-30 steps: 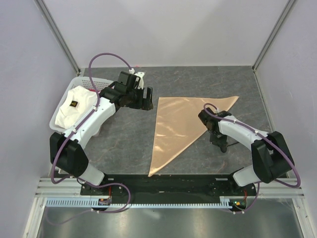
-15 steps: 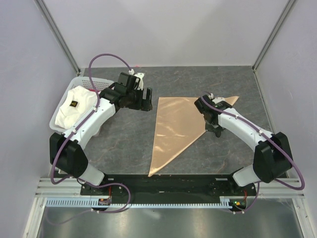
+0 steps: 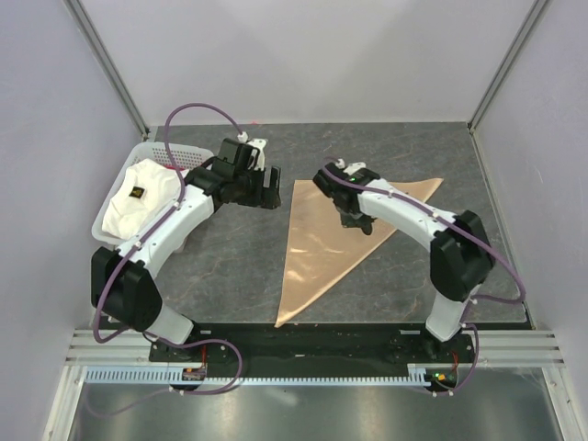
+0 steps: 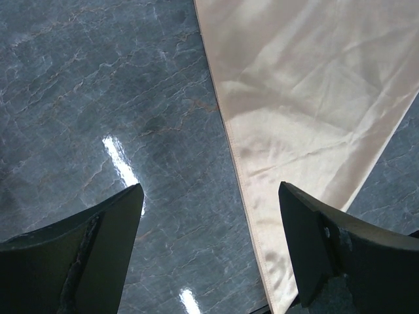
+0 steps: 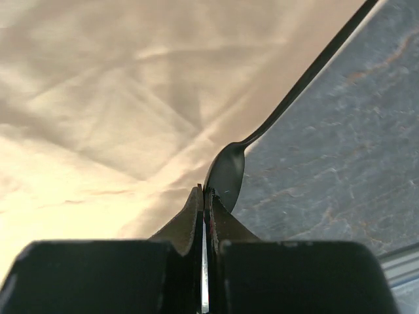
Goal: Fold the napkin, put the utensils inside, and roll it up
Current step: Place the utensil onto the napkin
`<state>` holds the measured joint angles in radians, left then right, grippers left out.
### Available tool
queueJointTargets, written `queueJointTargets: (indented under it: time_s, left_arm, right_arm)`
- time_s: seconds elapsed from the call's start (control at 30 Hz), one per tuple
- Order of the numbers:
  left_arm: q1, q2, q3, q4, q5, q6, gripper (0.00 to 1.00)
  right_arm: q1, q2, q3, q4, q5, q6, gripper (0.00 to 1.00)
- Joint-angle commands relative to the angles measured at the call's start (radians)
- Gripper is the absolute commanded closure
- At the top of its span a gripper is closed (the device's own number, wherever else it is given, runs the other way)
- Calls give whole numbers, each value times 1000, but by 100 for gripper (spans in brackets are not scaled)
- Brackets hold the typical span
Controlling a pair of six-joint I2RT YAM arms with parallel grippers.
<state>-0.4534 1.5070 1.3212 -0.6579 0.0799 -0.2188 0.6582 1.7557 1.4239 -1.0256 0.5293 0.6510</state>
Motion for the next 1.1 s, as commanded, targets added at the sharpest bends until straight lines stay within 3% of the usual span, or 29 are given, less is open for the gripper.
queueJointTargets:
  time_s: [0.0,0.4,1.07]
  left_arm:
    - [5,-70,-17,38,-9,24,8]
    - [9,-103,-28,44,6,13,8]
    - [9,-114,-33,52,58,-1,8]
  right_arm:
    - [57,117,121,-50,31,30,100]
    - [93,289,242,-94,-69,101,100]
    - [150,297,181,-156,-31,217,100]
